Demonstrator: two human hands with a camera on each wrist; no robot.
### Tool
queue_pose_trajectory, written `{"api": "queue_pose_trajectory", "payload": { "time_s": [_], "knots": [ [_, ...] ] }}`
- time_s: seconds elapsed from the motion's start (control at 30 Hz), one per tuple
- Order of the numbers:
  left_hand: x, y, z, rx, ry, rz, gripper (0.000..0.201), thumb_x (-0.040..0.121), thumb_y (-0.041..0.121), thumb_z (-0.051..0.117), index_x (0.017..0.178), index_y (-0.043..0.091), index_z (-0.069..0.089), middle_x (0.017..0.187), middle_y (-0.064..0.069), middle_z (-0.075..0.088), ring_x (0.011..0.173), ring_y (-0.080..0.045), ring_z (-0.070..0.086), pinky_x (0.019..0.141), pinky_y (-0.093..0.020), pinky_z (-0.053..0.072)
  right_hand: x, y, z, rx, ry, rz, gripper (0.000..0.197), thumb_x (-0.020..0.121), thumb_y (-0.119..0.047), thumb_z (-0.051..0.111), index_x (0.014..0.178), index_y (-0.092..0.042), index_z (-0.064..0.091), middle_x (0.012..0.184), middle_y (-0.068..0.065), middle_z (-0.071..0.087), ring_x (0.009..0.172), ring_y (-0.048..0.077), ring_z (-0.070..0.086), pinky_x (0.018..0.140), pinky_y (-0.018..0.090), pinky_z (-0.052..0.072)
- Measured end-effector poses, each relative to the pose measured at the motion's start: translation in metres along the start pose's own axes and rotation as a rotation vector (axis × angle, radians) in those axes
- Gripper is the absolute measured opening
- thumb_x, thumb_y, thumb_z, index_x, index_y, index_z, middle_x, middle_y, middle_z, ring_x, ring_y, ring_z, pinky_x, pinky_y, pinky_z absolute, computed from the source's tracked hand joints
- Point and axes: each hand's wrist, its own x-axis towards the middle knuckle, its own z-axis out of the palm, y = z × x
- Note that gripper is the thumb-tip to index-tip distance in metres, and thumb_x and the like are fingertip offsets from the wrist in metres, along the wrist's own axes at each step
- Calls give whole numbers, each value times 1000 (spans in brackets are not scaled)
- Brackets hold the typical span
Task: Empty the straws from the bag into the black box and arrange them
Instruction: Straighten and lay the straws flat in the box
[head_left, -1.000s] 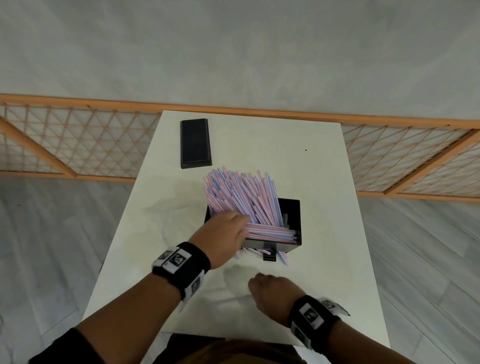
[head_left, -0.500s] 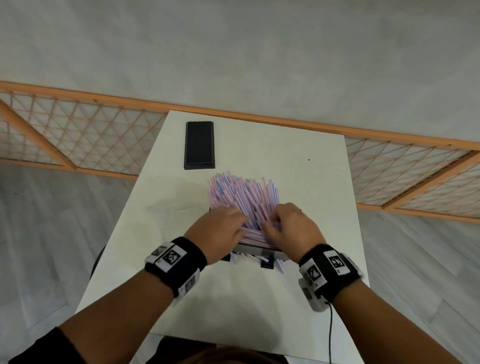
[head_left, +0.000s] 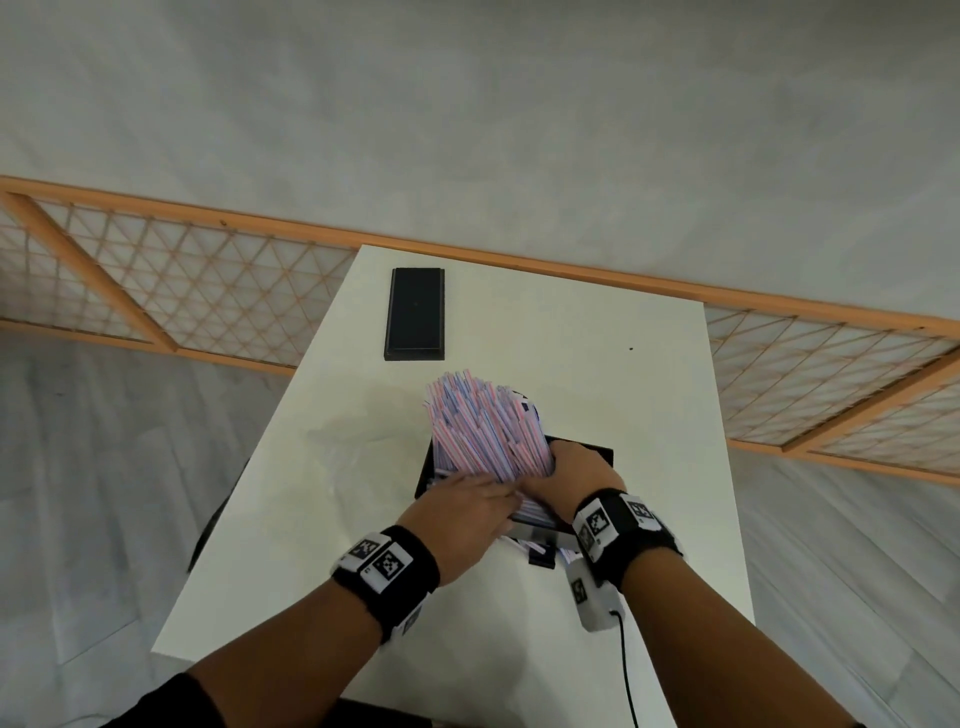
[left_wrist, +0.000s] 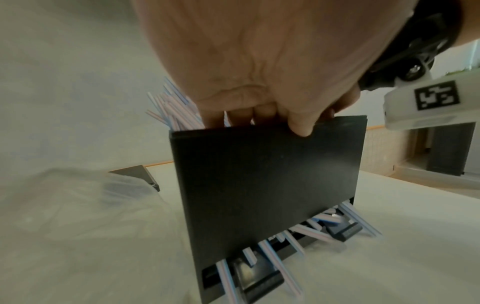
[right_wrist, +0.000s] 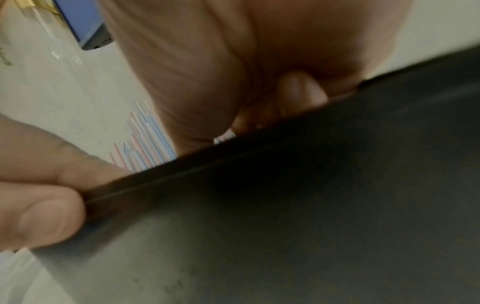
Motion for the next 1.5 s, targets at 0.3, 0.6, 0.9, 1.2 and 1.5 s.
{"api": "queue_pose_trajectory", "payload": {
  "time_s": [0.3,0.6,0.9,1.2,1.5],
  "knots": [
    [-3,1,1,-65,-70,-59,81,94,50,0,149,19,51,159,-3,46,147,-28,41,123,-45,23,-15,15,-23,123,198,-11,33,91,-44,70,82,-17,55,68,-5,52,69,22,54,60,28,36],
    [-5,16,-28,-272,62,-121,50,106,46,46,147,19,51,153,0,49,143,-17,39,123,-31,22,-45,31,-75,475,489,-82,25,98,-31,63,84,-12,68,73,0,67,66,-1,62,55,5,39],
    [41,52,-80,-1747,344,-714,54,100,67,45,118,20,65,127,-1,67,122,-24,64,113,-43,45,-82,-14,-119,1138,622,-160,24,99,-25,63,81,-12,71,85,12,74,66,19,58,53,29,42],
    [61,62,-89,-2263,366,-661,47,112,31,34,131,1,63,125,-22,71,119,-34,69,98,-44,57,-74,-48,-78,1156,418,-214,4,90,-9,73,90,-5,72,106,4,76,103,20,71,91,40,58],
    [28,31,-67,-1929,418,-828,44,109,39,44,123,6,69,113,-13,77,109,-26,73,101,-41,55,-52,-41,-61,679,356,-317,33,94,-33,71,72,-11,59,62,9,60,54,17,53,55,30,44]
  ]
}}
